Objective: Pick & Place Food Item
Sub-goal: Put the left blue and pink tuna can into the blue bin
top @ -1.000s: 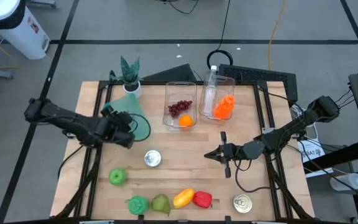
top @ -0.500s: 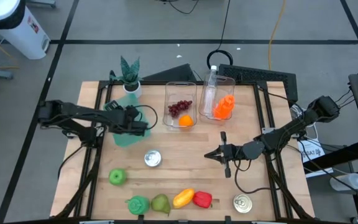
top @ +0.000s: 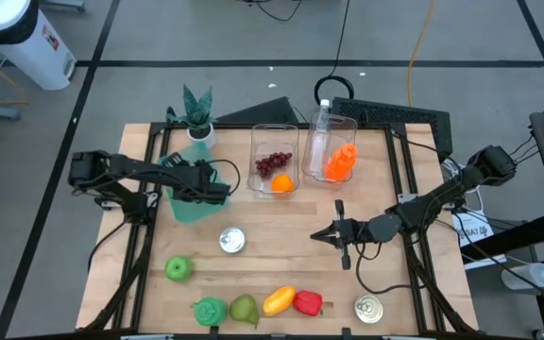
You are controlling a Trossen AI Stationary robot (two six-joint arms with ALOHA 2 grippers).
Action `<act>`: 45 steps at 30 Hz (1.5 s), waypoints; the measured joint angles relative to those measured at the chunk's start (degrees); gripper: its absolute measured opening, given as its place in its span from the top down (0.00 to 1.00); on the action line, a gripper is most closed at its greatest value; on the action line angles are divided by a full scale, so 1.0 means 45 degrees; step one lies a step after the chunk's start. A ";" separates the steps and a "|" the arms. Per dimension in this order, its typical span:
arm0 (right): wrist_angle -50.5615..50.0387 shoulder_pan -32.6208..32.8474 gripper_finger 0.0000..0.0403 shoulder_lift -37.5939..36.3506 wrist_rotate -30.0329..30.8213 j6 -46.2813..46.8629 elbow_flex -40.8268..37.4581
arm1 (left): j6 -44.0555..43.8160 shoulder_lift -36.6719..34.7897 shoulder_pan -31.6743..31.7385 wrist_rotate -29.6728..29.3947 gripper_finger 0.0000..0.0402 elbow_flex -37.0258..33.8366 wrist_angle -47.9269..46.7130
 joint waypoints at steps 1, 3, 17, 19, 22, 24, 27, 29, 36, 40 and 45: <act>0.0013 0.0000 1.00 0.0000 0.0000 0.0000 0.0000 | 0.0026 0.0057 0.0000 0.0019 0.53 0.0000 -0.0014; 0.0044 0.0000 1.00 0.0000 0.0005 0.0000 0.0000 | 0.0202 0.0225 0.0000 0.0100 0.53 0.0004 0.0029; 0.0073 0.0000 1.00 0.0000 0.0029 -0.0053 0.0000 | 0.1140 0.0939 -0.0099 0.0346 0.53 0.0187 0.0826; 0.0073 0.0000 1.00 -0.0001 0.0029 -0.0058 0.0004 | 0.1223 0.0939 -0.0178 0.0547 0.49 0.0295 0.0868; 0.0068 0.0000 1.00 0.0000 0.0034 -0.0058 0.0000 | 0.1495 0.0969 -0.0319 0.1523 0.40 0.0438 0.1402; 0.0066 0.0000 1.00 -0.0003 0.0034 -0.0058 0.0002 | 0.1935 0.0954 -0.0352 0.1966 0.37 0.0484 0.1619; 0.0039 0.0000 1.00 0.0000 0.0034 -0.0058 0.0005 | 0.2377 0.0961 -0.0379 0.2154 0.36 0.0486 0.2002; 0.0040 0.0000 1.00 0.0000 0.0034 -0.0058 0.0005 | 0.2377 0.0961 -0.0379 0.2138 0.38 0.0486 0.2034; -0.0015 0.0000 1.00 0.0000 0.0031 -0.0054 0.0005 | 0.2382 0.0954 -0.0379 0.2141 0.47 0.0486 0.1923; -0.0015 0.0000 1.00 0.0000 0.0029 -0.0056 0.0005 | 0.2290 0.0954 -0.0379 0.2161 0.49 0.0486 0.1816; -0.0017 0.0000 1.00 -0.0003 0.0029 -0.0053 0.0005 | 0.2009 0.0954 -0.0379 0.2028 0.55 0.0499 0.1239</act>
